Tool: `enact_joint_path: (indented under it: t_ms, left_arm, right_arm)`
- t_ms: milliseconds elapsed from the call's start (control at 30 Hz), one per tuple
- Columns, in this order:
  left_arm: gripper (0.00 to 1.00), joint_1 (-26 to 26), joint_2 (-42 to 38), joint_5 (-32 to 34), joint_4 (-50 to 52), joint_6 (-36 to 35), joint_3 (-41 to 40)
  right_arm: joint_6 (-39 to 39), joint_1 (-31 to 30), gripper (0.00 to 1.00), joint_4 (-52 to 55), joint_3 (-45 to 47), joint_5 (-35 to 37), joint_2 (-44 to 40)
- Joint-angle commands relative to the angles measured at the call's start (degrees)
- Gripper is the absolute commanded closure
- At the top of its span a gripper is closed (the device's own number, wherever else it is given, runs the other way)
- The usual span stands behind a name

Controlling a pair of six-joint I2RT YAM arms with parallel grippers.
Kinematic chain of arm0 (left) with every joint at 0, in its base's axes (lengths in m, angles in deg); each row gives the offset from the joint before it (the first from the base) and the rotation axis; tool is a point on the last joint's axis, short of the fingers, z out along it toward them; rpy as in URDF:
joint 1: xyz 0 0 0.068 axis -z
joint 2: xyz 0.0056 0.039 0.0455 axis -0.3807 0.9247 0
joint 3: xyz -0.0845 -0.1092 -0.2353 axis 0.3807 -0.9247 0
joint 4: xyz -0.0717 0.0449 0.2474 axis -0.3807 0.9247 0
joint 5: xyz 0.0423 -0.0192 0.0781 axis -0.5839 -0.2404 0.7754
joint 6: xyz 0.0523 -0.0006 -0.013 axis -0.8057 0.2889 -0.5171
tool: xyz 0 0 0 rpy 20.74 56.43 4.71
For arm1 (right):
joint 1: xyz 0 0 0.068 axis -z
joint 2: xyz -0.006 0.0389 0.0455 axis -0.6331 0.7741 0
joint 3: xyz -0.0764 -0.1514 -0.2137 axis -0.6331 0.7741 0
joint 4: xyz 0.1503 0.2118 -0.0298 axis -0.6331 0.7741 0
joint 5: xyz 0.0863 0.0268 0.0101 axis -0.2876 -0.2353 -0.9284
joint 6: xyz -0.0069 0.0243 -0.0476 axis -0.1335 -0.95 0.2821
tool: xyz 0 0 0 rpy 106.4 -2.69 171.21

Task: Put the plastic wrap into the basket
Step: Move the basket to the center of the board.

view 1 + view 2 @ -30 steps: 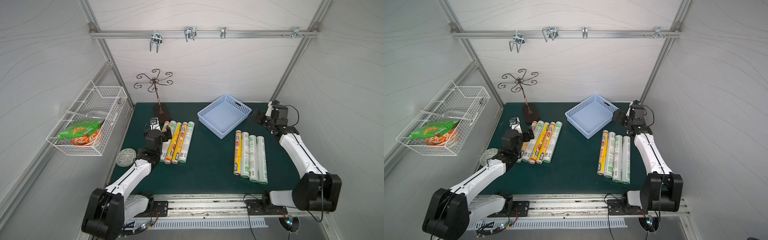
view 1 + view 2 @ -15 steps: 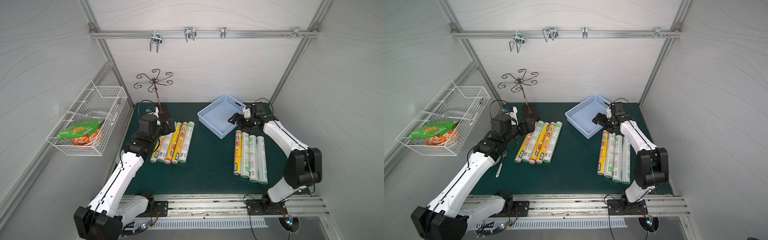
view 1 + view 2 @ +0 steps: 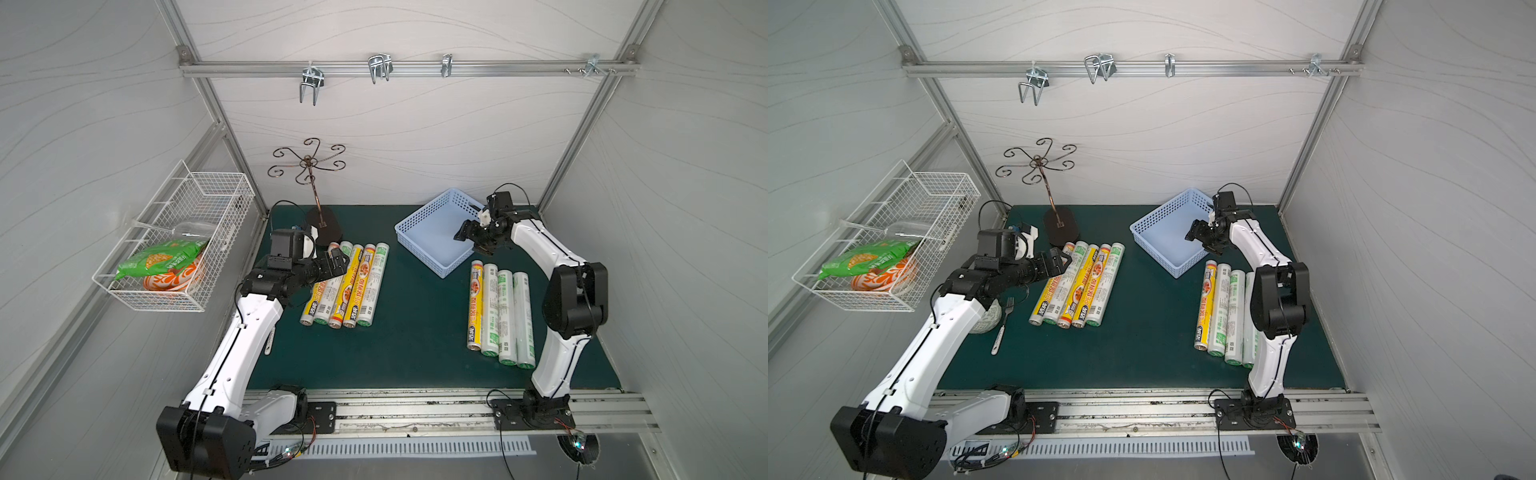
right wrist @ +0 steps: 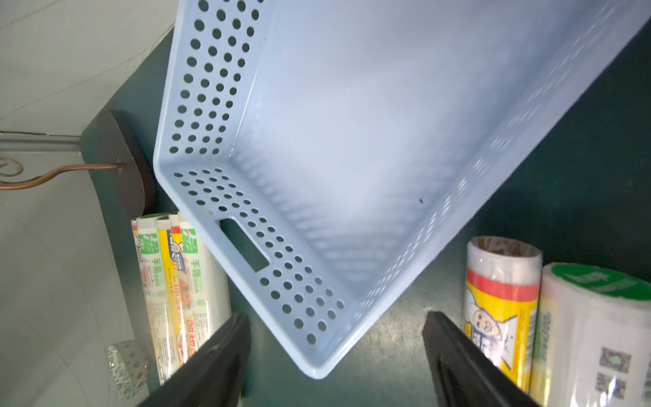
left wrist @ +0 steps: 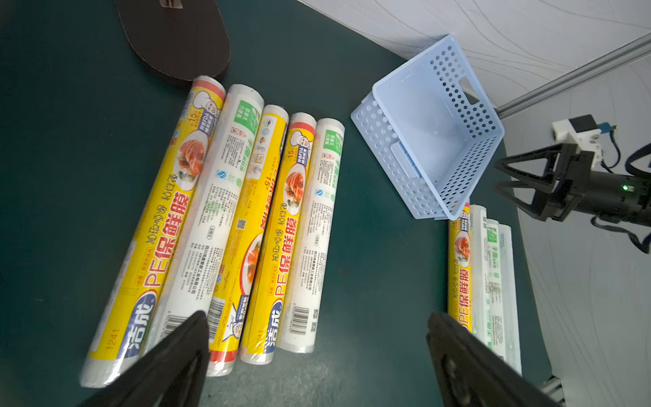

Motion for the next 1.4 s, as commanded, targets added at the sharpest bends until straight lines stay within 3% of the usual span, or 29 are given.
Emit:
enact_joint_path:
  t_ms: [0,267,600,900,1367]
  left_arm:
    - [0.02,-0.05,-0.38,-2.36,-1.33,-0.54,0.46]
    - [0.05,-0.07,-0.7,-3.42,-2.29,0.24,0.31]
    - [0.08,-0.05,-0.84,-3.66,-2.8,1.13,-0.16]
    - [0.1,-0.12,-0.73,-3.76,-2.88,1.59,-0.16]
    - [0.1,-0.12,-0.93,-4.35,-2.77,1.86,-0.21]
  right_arm:
    - [1.56,1.13,0.19,4.46,-3.03,2.97,2.4]
    - [2.39,2.34,0.23,6.68,-8.68,5.16,8.18]
    - [3.93,2.63,0.4,9.7,-15.7,5.91,14.51]
    - [5.04,2.66,0.62,10.15,-17.06,5.71,15.03]
    - [6.83,2.57,0.74,11.47,-17.55,5.39,15.85]
